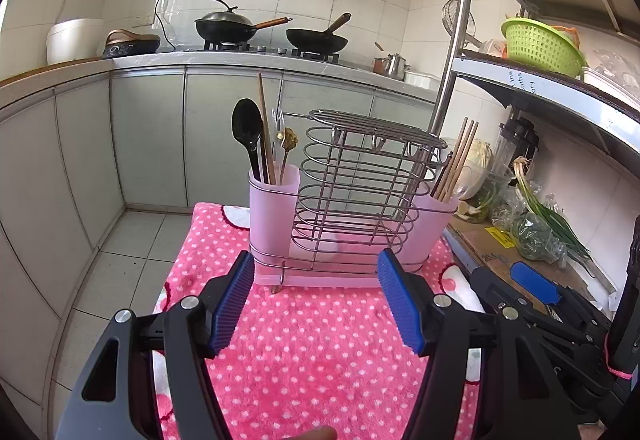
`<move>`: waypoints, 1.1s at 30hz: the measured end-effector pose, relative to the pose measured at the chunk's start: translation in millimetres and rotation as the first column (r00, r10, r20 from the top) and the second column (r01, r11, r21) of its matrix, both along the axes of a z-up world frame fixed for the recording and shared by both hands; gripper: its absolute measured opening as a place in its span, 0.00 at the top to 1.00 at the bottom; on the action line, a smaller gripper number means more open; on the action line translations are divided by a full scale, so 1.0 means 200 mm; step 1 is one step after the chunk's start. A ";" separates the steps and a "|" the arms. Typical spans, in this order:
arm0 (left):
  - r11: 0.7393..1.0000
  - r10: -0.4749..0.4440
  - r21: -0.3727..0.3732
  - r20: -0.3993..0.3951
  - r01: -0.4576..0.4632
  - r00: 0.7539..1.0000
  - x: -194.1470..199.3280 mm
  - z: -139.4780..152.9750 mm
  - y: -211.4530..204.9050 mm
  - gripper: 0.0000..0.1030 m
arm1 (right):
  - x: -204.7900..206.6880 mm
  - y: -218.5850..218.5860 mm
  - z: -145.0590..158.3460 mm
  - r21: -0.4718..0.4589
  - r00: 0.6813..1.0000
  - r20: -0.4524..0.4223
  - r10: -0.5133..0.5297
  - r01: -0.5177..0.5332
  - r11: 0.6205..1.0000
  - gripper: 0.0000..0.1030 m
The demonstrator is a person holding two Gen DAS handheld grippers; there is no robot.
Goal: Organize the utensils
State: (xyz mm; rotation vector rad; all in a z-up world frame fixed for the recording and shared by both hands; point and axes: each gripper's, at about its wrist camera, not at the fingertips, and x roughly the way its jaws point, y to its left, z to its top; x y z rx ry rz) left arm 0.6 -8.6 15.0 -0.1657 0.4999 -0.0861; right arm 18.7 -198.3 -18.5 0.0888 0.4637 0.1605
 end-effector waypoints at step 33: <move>1.000 -0.023 0.001 0.006 0.023 1.000 -0.01 0.01 -0.01 0.39 | 0.01 0.00 -0.01 0.003 1.000 -0.003 0.001 -0.001 1.000 0.33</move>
